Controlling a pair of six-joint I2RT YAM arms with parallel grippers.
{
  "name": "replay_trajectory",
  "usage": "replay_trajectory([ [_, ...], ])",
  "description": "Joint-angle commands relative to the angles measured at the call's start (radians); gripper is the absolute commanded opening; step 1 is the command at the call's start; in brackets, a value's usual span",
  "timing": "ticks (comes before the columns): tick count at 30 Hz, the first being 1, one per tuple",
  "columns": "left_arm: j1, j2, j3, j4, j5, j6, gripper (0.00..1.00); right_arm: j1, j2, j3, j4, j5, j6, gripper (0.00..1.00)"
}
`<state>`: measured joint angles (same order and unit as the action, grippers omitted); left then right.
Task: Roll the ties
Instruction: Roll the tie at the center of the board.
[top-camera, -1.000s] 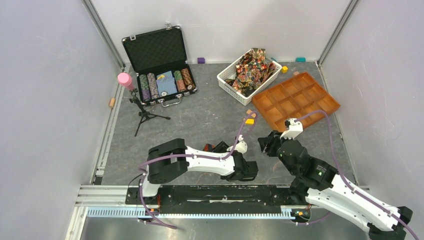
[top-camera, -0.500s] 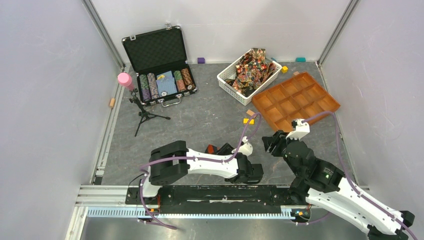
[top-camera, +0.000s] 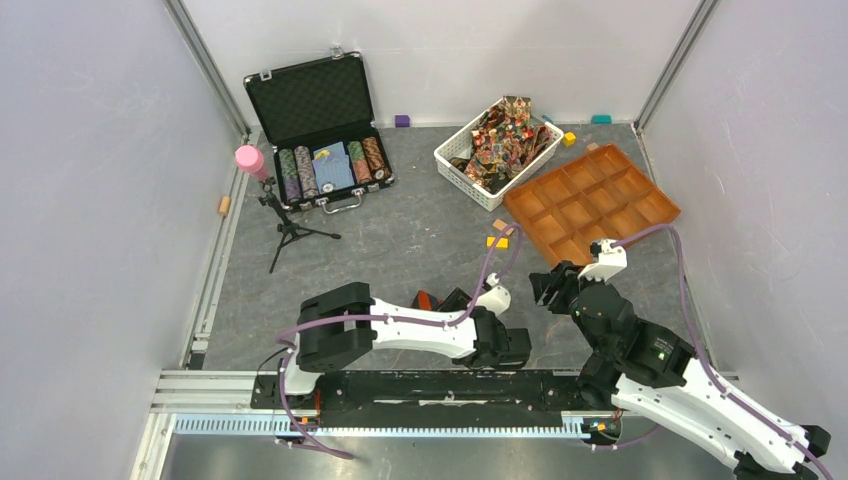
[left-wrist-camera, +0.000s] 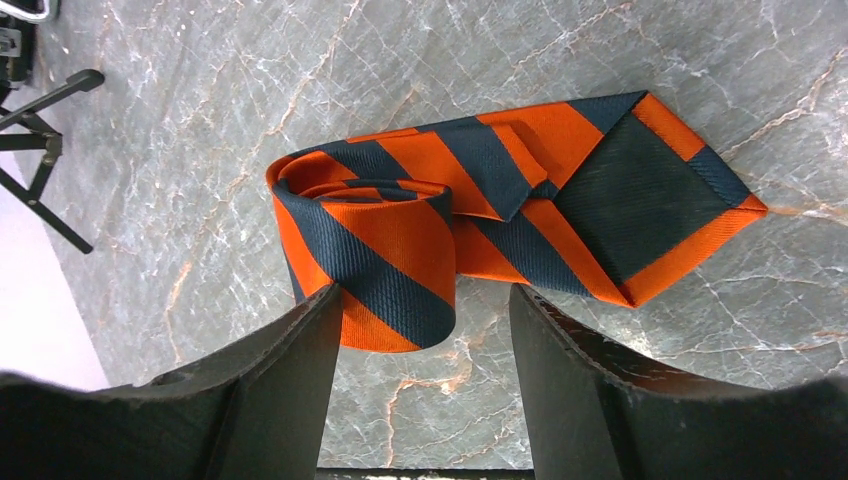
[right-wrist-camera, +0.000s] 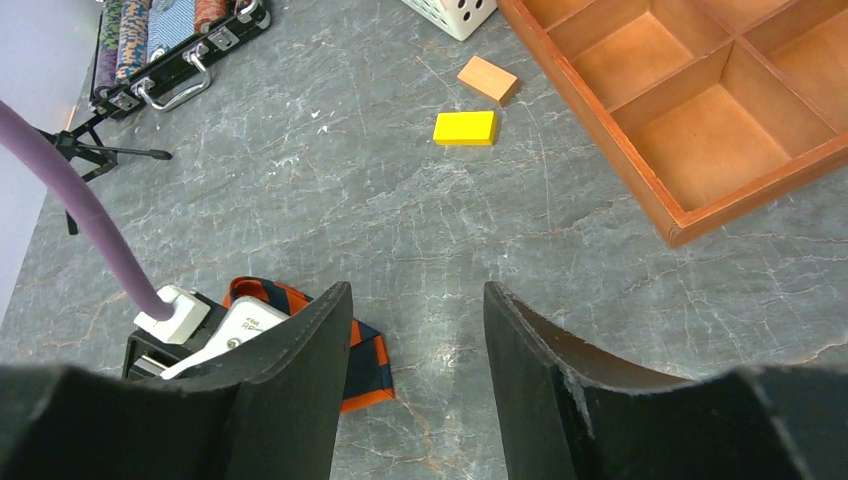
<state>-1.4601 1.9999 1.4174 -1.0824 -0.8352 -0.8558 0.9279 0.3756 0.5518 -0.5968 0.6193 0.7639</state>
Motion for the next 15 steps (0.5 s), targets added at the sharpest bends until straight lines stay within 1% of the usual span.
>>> replay_trajectory([
  [1,-0.007,-0.085,-0.044,0.093,0.008,-0.067,0.68,-0.001,-0.011,0.040,-0.001,0.034,0.018,0.57],
  [5,-0.006,-0.149,-0.070,0.125,-0.002,-0.075,0.68,-0.001,-0.013,0.036,-0.001,0.036,0.020,0.58],
  [11,-0.004,-0.280,-0.116,0.216,-0.007,-0.036,0.69,-0.001,-0.004,0.030,-0.001,0.034,0.025,0.59],
  [15,0.014,-0.434,-0.212,0.370,0.040,0.051,0.69,-0.002,0.005,0.027,0.007,0.024,0.017,0.59],
])
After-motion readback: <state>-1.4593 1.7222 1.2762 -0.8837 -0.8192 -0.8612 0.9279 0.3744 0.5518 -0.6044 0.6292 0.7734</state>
